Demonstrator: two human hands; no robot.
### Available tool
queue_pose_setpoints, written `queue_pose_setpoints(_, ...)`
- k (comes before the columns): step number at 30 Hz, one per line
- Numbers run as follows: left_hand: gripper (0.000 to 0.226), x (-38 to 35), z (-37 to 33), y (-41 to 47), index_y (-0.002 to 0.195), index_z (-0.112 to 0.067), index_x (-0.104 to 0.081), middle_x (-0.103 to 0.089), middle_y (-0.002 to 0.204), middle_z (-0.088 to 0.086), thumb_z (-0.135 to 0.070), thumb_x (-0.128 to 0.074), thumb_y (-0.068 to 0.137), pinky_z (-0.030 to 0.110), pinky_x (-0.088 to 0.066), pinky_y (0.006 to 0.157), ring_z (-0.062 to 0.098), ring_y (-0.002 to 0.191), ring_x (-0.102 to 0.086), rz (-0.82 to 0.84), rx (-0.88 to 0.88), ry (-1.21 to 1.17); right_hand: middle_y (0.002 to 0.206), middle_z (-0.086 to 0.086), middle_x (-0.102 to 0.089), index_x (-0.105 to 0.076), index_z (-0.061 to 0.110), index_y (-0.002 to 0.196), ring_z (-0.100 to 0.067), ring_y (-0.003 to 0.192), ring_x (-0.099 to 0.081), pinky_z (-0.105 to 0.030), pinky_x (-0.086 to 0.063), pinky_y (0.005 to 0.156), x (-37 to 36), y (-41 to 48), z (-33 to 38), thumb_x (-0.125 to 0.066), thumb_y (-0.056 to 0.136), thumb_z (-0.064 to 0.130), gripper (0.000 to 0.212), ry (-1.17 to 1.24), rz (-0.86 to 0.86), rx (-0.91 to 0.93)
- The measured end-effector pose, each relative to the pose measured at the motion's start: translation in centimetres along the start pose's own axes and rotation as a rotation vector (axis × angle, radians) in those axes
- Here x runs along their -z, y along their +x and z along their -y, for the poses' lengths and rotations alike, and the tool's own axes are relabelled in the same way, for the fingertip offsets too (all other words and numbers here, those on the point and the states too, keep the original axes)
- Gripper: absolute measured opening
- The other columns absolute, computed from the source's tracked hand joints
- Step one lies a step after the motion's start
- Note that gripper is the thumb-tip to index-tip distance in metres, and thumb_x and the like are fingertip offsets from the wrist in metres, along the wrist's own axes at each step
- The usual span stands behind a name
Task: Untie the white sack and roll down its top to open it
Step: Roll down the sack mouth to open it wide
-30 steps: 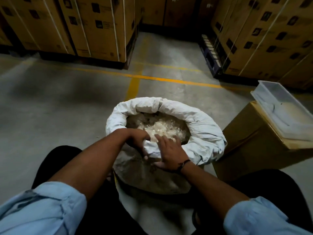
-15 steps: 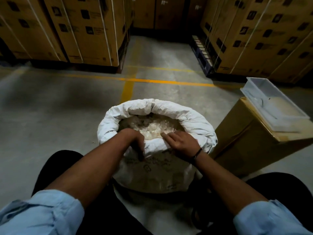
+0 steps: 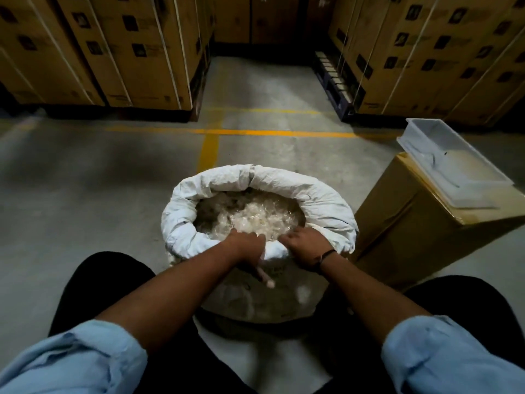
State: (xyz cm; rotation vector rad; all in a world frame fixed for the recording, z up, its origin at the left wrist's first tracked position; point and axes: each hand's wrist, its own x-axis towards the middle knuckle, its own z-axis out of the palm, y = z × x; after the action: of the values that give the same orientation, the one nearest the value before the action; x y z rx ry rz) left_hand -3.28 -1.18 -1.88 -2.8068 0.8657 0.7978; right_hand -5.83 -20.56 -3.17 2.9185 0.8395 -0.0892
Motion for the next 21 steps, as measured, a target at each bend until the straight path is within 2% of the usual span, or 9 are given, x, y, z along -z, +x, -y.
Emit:
queue_pose_setpoints(3, 0.107, 1.3, 1.2, -0.1, 0.127, -0.023, -0.053, -0.065, 0.125, 0.002, -0.098, -0.055, 0.050, 0.038, -0.048, 0.093, 0.023, 0.110, -0.061, -0.021, -0.021, -0.265, 0.069, 0.000, -0.064, -0.060, 0.019, 0.083, -0.027, 0.070, -0.058, -0.033, -0.045, 0.052, -0.5, 0.7, 1.6, -0.062, 0.068, 0.029, 0.019, -0.074, -0.175, 0.136)
queue_pose_setpoints(6, 0.065, 1.6, 0.9, 0.6, 0.121, -0.022, -0.064, -0.069, 0.117, 0.000, -0.062, -0.079, 0.071, 0.030, -0.048, 0.091, 0.020, 0.106, -0.064, 0.067, -0.130, -0.371, 0.075, 0.002, -0.067, -0.063, 0.021, 0.085, -0.027, 0.077, -0.059, -0.035, -0.049, 0.061, -0.2, 1.2, 2.4, -0.075, 0.059, 0.036, 0.032, -0.040, -0.139, 0.147)
queue_pose_setpoints(9, 0.053, 0.7, 0.0, 2.0, 0.113, -0.012, -0.069, -0.071, 0.109, 0.009, -0.047, -0.082, 0.075, 0.031, -0.049, 0.082, 0.025, 0.099, -0.065, 0.085, -0.060, -0.369, 0.099, -0.007, -0.067, -0.067, 0.016, 0.099, -0.027, 0.096, -0.059, -0.036, -0.048, 0.079, 1.0, 1.3, 1.3, -0.074, 0.062, 0.043, 0.046, 0.369, 0.088, 0.090)
queue_pose_setpoints(10, 0.051, 0.2, 0.1, 2.3, 0.113, -0.012, -0.069, -0.072, 0.109, 0.010, -0.044, -0.081, 0.076, 0.029, -0.048, 0.078, 0.025, 0.097, -0.066, 0.052, -0.022, -0.384, 0.113, -0.008, -0.065, -0.066, 0.014, 0.110, -0.025, 0.106, -0.057, -0.033, -0.045, 0.088, 1.5, 1.2, 1.0, -0.072, 0.060, 0.041, 0.057, 0.618, 0.166, -0.013)
queue_pose_setpoints(12, 0.044, -0.7, 0.5, 2.4, 0.111, -0.013, -0.069, -0.071, 0.110, 0.010, -0.041, -0.077, 0.079, 0.028, -0.047, 0.074, 0.026, 0.098, -0.066, -0.067, 0.050, -0.420, 0.135, -0.010, -0.054, -0.054, 0.012, 0.132, -0.025, 0.126, -0.049, -0.027, -0.039, 0.102, 2.1, 1.3, 0.5, -0.066, 0.056, 0.039, 0.081, 0.963, -0.048, -0.362)
queue_pose_setpoints(14, 0.038, -2.1, 0.1, 2.1, 0.111, -0.013, -0.062, -0.069, 0.113, 0.011, -0.038, -0.067, 0.083, 0.032, -0.050, 0.078, 0.029, 0.103, -0.064, -0.238, 0.120, -0.461, 0.153, -0.015, -0.032, -0.035, 0.014, 0.146, -0.032, 0.143, -0.028, -0.040, -0.025, 0.117, 1.7, 1.3, -0.1, -0.067, 0.061, 0.050, 0.098, 0.804, -0.335, -0.827)
queue_pose_setpoints(17, 0.043, -4.7, -2.2, 1.2, 0.123, -0.010, -0.047, -0.066, 0.115, 0.017, -0.022, -0.058, 0.083, 0.039, -0.051, 0.081, 0.036, 0.105, -0.064, -0.362, 0.142, -0.504, 0.161, -0.018, 0.011, 0.004, 0.016, 0.154, -0.041, 0.148, 0.000, -0.059, -0.014, 0.117, 0.7, 1.2, -0.5, -0.078, 0.061, 0.064, 0.133, 0.781, -0.252, -1.387)
queue_pose_setpoints(19, 0.061, -6.3, -3.7, 0.2, 0.134, -0.002, -0.039, -0.067, 0.109, 0.019, -0.015, -0.060, 0.079, 0.042, -0.054, 0.077, 0.038, 0.098, -0.067, -0.448, 0.035, -0.343, 0.159, -0.023, 0.015, 0.015, 0.012, 0.152, -0.045, 0.147, -0.004, -0.062, -0.018, 0.115, -0.5, 1.6, -1.3, -0.083, 0.053, 0.065, 0.149, 1.062, -0.196, -1.562)
queue_pose_setpoints(21, 0.053, -7.2, -5.0, -0.9, 0.118, 0.000, -0.045, -0.068, 0.082, 0.016, -0.013, -0.064, 0.071, 0.036, -0.051, 0.056, 0.035, 0.068, -0.067, -0.632, -0.134, -0.086, 0.159, -0.027, -0.003, 0.011, 0.008, 0.152, -0.043, 0.145, -0.018, -0.059, -0.023, 0.114, -1.6, 2.4, -2.0, -0.087, 0.050, 0.061, 0.151, 1.271, -0.178, -1.604)
